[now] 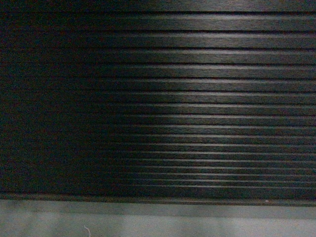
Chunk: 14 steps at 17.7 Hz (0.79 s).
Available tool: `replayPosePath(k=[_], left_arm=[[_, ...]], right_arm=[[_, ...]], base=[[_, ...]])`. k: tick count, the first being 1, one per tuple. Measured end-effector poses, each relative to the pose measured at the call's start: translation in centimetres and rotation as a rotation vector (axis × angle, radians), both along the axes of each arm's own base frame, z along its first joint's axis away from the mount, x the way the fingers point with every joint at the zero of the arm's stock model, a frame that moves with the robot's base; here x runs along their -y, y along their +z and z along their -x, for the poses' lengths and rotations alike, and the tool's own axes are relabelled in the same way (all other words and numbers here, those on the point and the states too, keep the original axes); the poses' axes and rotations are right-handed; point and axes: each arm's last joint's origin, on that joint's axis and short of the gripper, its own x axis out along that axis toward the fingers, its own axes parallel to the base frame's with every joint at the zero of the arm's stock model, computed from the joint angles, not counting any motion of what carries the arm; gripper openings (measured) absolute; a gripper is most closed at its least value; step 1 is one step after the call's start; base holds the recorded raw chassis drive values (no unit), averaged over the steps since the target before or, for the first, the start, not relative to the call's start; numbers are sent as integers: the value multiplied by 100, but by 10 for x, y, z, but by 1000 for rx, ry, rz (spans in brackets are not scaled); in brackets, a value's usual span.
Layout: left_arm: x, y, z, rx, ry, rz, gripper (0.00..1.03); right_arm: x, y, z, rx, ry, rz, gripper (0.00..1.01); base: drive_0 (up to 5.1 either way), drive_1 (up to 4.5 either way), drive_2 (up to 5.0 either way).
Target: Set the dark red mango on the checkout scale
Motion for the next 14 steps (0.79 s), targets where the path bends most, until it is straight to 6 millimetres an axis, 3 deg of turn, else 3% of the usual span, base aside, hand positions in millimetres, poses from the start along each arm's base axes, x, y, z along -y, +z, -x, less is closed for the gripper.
replayPosePath(k=[3,14], left_arm=[[0,0,0,0,0,0,98],[0,0,0,0,0,0,98]], right_arm=[[0,0,0,0,0,0,98],[0,0,0,0,0,0,98]], base=[[-5,164,-174],[0,0,0]])
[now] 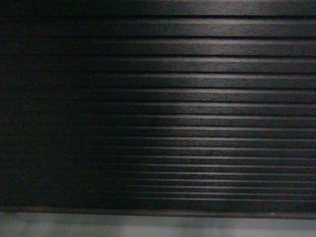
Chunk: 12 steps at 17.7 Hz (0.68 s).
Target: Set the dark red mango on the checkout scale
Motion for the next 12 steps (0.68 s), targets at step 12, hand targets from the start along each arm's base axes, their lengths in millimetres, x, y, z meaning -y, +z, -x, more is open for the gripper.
replayPosePath(k=[12], left_arm=[[0,0,0,-3,1,0,98]], right_arm=[[0,0,0,-2,0,0,98]], base=[[0,0,0]])
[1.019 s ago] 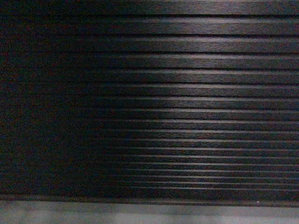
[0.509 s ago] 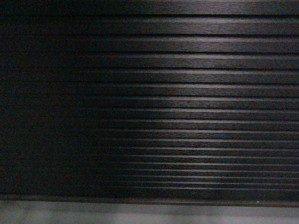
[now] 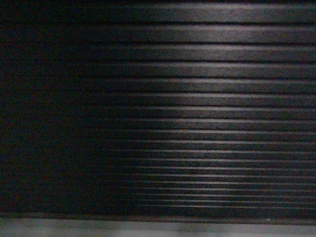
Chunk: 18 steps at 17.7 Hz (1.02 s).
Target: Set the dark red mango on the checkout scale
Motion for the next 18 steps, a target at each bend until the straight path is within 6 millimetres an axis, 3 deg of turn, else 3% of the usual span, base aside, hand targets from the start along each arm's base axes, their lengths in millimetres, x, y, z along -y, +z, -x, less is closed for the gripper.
replayPosePath(k=[18], left_arm=[[0,0,0,2,0,-1,98]], right_arm=[[0,0,0,2,-1,-1,98]], base=[[0,0,0]])
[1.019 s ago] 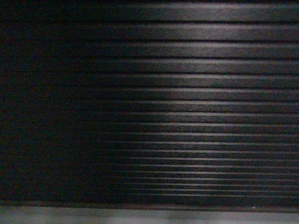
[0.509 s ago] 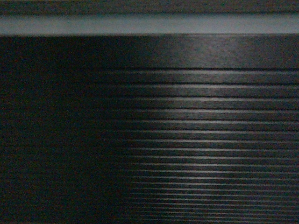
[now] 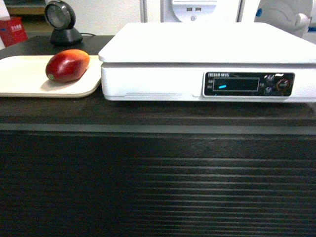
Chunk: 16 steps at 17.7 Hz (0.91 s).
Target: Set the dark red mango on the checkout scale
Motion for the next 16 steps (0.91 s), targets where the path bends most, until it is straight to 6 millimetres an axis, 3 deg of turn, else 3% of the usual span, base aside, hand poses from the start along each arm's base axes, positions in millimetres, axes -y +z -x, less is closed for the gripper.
replayPosePath(k=[16], left_arm=[[0,0,0,1,0,0,98]], right_arm=[[0,0,0,0,1,1,98]], base=[[0,0,0]])
